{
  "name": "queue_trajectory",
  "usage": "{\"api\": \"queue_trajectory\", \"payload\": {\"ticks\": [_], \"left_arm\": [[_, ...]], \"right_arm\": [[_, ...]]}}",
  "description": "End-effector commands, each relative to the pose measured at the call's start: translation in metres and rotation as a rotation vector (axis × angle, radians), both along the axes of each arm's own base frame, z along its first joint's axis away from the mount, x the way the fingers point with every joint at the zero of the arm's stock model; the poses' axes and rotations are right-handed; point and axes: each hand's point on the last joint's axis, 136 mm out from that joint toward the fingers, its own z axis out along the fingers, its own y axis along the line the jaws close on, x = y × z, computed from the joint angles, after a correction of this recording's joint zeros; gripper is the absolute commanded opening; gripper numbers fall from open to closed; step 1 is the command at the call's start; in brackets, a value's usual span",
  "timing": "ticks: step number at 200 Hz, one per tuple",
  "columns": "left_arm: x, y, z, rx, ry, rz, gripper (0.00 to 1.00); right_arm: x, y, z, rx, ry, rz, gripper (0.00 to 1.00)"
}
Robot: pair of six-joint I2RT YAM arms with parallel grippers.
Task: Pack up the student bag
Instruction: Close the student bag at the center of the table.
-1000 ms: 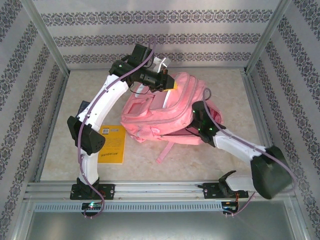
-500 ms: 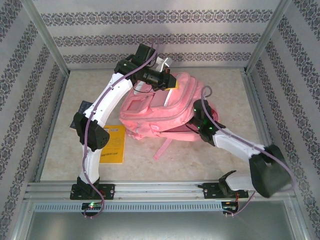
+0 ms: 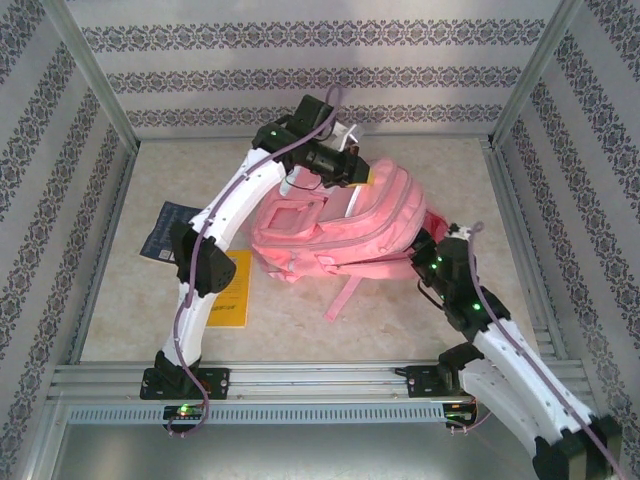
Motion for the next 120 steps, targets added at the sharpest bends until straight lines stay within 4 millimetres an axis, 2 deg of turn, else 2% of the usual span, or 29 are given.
{"api": "queue_trajectory", "payload": {"ticks": [1,53,95,108,120], "left_arm": [[0.012,-0.007,-0.016,0.065,-0.078,0.014,0.03],[-0.003,-0.041,-0.081,0.171,-0.024,-0.042,0.05],[-0.016,-0.063,-0.12,0.216,0.017,-0.078,0.2],[-0.018,-0.064,-0.121,0.238,0.002,-0.075,0.3],[-0.017,-0.057,-0.111,0.27,-0.044,-0.052,0.39]], "right_arm": [[-0.021,-0.031,-0.002,-0.1,0.022,-0.085,0.85],[-0.041,-0.056,0.015,-0.217,-0.023,-0.127,0.83],[-0.035,-0.035,0.028,-0.211,-0.086,-0.013,0.79],[-0.033,-0.026,0.031,-0.224,-0.11,0.044,0.74],[-0.032,-0.018,0.034,-0.242,-0.128,0.094,0.65]]}}
